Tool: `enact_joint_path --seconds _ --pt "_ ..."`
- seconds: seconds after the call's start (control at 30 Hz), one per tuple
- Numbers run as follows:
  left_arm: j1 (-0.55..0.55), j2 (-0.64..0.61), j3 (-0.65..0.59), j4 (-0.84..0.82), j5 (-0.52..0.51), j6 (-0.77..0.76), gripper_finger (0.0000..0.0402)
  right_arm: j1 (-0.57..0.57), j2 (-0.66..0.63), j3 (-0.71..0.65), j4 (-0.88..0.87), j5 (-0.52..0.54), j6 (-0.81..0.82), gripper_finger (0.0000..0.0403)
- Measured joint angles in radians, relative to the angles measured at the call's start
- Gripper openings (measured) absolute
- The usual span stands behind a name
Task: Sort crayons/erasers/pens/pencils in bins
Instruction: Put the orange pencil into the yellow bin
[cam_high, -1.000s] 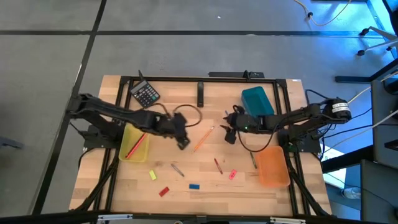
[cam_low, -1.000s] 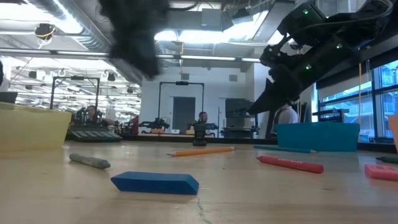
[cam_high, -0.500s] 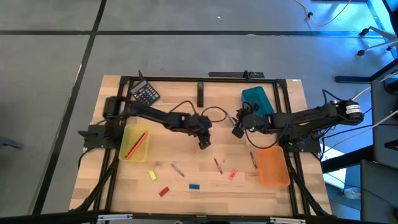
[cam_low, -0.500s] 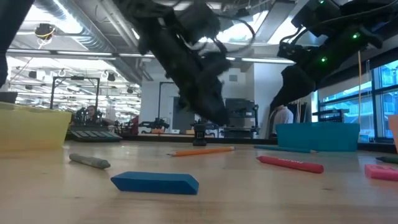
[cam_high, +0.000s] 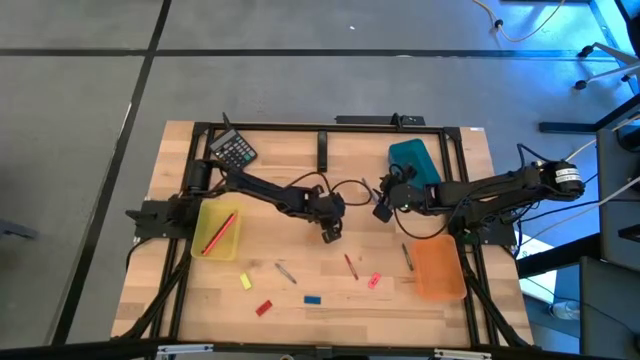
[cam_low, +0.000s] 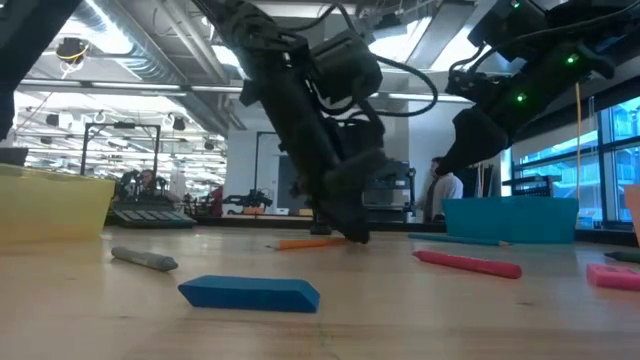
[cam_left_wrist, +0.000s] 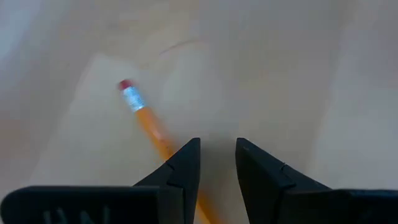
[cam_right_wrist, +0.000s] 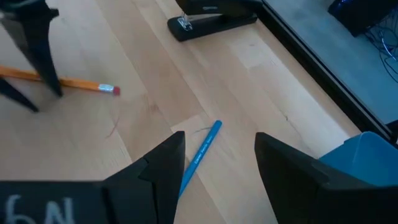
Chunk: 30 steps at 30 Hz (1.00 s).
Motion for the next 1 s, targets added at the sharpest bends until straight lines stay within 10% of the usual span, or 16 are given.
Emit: enact_joint_path --seconds 1.0 --pt "0.016 -0.017 0.148 -0.445 -0.153 -0.145 0.0095 0.0 0.0 0.0 0.011 -0.044 0.0 0.0197"
